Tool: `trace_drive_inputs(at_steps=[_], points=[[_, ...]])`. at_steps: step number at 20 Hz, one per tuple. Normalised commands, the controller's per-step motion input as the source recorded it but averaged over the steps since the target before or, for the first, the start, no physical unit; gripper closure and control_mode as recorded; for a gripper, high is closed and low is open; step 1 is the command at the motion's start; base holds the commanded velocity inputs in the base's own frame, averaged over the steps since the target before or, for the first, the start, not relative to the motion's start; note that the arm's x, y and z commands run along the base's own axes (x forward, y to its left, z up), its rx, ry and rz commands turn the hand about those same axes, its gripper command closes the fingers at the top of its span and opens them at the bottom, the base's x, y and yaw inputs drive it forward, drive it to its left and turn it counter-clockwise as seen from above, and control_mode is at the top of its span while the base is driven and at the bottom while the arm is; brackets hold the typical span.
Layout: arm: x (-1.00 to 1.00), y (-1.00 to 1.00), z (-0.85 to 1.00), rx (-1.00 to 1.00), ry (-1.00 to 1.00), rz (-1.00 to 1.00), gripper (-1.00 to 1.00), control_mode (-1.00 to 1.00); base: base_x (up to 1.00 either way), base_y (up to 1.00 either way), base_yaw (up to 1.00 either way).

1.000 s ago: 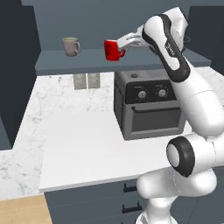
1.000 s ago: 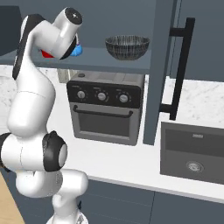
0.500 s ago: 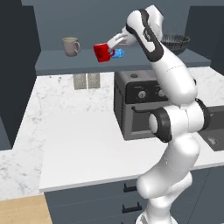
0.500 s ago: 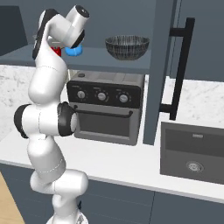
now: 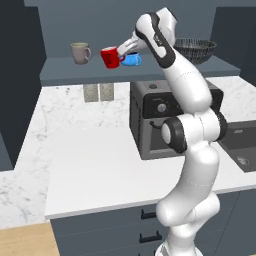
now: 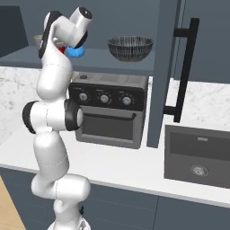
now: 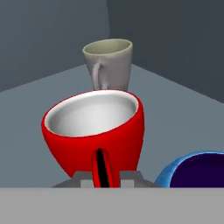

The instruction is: Gather all objects into one cabinet and sort the glasses and bowls to opposite sides.

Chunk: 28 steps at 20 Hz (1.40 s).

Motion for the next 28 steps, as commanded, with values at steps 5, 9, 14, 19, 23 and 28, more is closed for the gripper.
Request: trace_drive_inputs(at_steps=[5, 9, 14, 19, 23, 28], points=[[0.05, 0.06, -0.16, 0.1, 0.0, 0.0, 1.0, -1.0, 0.0, 0.0, 0.0], [0.21, 0.6, -0.61, 0.3, 0.01, 0.0, -1.0, -1.0, 0.0, 0.0, 0.0], [0.04, 0.08, -0.22, 0.17, 0.0, 0.0, -1.0, -1.0, 0.0, 0.0, 0.0], [-0.35, 0.13, 0.02, 0.02, -0.04, 0.0, -1.0, -1.0, 0.0, 0.0, 0.0], [-0.88, 0.04, 0.26, 0.0, -0.15, 0.0, -1.0, -1.0, 0.0, 0.0, 0.0], [-1.0, 0.0, 0.1, 0.0, -0.15, 0.0, -1.0, -1.0, 0.0, 0.0, 0.0]])
